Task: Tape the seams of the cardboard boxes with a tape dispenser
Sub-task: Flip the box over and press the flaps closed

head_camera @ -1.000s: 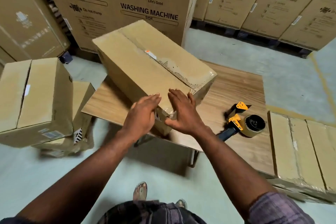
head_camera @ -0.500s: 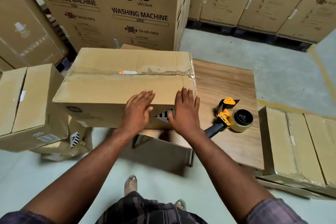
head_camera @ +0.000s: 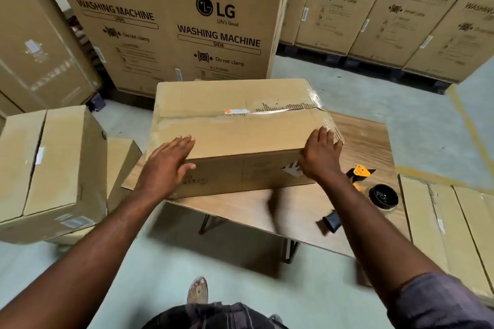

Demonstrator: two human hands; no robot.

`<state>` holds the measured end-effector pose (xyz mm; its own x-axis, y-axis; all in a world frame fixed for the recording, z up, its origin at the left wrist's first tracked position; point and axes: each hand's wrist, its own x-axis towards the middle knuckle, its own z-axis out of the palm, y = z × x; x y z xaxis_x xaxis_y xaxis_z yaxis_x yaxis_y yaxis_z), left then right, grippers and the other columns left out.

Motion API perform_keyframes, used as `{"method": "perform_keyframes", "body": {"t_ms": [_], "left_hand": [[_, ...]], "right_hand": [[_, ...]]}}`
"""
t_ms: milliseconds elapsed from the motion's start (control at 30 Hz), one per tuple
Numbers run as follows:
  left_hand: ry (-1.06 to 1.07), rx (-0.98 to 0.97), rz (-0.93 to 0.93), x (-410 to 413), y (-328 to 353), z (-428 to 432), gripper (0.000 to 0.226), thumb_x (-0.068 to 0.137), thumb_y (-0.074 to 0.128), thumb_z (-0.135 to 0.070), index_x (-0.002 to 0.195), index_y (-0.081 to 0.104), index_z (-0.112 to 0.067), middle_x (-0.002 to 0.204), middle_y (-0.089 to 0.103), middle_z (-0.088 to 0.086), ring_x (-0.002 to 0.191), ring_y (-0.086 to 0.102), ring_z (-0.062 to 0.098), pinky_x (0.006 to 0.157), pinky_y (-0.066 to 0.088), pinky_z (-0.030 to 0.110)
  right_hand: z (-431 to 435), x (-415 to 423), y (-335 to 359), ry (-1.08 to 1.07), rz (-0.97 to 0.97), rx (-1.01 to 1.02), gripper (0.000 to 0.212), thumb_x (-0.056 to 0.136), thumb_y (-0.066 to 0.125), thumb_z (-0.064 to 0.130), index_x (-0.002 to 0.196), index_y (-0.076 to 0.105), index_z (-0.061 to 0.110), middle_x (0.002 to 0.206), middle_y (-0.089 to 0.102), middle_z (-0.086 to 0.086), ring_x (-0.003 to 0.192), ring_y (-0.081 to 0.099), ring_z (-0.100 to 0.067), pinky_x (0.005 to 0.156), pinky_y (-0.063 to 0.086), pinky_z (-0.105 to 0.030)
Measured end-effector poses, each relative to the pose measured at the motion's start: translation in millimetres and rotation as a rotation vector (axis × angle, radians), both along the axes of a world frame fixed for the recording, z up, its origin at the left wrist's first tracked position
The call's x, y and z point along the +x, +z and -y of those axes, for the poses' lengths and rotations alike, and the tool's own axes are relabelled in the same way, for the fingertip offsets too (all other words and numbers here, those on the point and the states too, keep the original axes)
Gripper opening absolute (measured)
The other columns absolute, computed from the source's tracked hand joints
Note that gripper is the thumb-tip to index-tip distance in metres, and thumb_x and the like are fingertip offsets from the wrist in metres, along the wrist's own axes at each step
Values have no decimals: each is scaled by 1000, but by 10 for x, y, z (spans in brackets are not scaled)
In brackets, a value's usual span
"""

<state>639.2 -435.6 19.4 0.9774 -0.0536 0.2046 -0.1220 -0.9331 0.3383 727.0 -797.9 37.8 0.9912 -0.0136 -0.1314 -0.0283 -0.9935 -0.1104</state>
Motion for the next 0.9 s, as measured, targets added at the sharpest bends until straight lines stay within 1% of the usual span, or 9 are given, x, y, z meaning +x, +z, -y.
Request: {"method": "perform_keyframes", "body": {"t_ms": [67, 133, 200, 367, 500, 600, 733, 800, 900], "left_hand": [[-3, 26, 9, 44, -19, -101, 66, 90, 73, -29, 149, 45, -23, 154, 43, -3, 144, 39, 17, 120, 21, 42], [-13, 44, 31, 63, -54, -146, 65, 90, 72, -33, 149, 45, -25, 154, 43, -5, 143, 39, 15, 120, 16, 45], [-23, 48, 48, 65, -80, -163, 64, 90, 72, -34, 148, 46, -25, 153, 45, -6, 143, 41, 14, 119, 19, 44], [-16, 1, 76, 52, -47, 232, 62, 89, 71, -31, 146, 50, -19, 153, 47, 0, 142, 43, 20, 112, 33, 41], [-256, -12, -9, 133, 17, 851, 63, 96, 60, -30, 153, 37, -15, 162, 31, 5, 150, 27, 25, 120, 23, 39], [-364, -234, -97, 327, 45, 834, 53, 98, 56, -25, 149, 46, -15, 158, 39, 4, 147, 33, 22, 122, 21, 34], [-327, -363, -6, 655, 49, 330, 50, 96, 55, -23, 145, 52, -11, 154, 44, 10, 144, 37, 25, 122, 21, 42], [-280, -320, -40, 913, 39, 32, 55, 97, 51, -30, 148, 47, -12, 157, 38, 12, 148, 31, 27, 122, 19, 48], [-238, -197, -129, 1182, -41, -293, 61, 99, 40, -51, 151, 43, -18, 161, 33, 4, 151, 23, 21, 123, 13, 53]], "right_hand": [[-495, -201, -2, 23, 7, 52, 87, 98, 54, 43, 159, 10, -1, 168, 1, -24, 156, 0, -41, 124, 6, -60], [-962, -465, -78, 86, 14, 133, 91, 101, 42, 57, 161, 1, 2, 168, -11, -23, 155, -12, -39, 124, -1, -54], [-1234, -596, -158, 91, 36, 186, 93, 101, 31, 66, 161, -3, 4, 167, -18, -21, 154, -21, -35, 124, -7, -48], [-940, -271, -191, 22, 105, 322, 85, 103, 29, 61, 162, 8, 3, 170, -6, -14, 157, -11, -28, 126, 0, -44], [-511, 207, -71, -197, 64, 300, 87, 104, 38, 57, 158, 14, -8, 168, 1, -25, 156, -6, -38, 127, 3, -49], [-740, 268, 63, -334, -2, 260, 86, 104, 40, 54, 157, 15, -9, 168, 4, -26, 156, -1, -41, 125, 6, -49], [-1762, -409, -54, -100, -17, 233, 93, 100, 29, 65, 160, 7, -2, 169, -6, -20, 156, -10, -35, 121, -1, -64], [-2148, -694, -131, -38, 1, 195, 102, 93, 21, 73, 160, 3, -1, 169, -10, -20, 156, -14, -34, 118, -3, -69], [-2276, -725, -176, -46, 22, 140, 93, 99, 33, 65, 160, 7, -1, 169, -6, -22, 156, -12, -36, 117, -2, -71]]}}
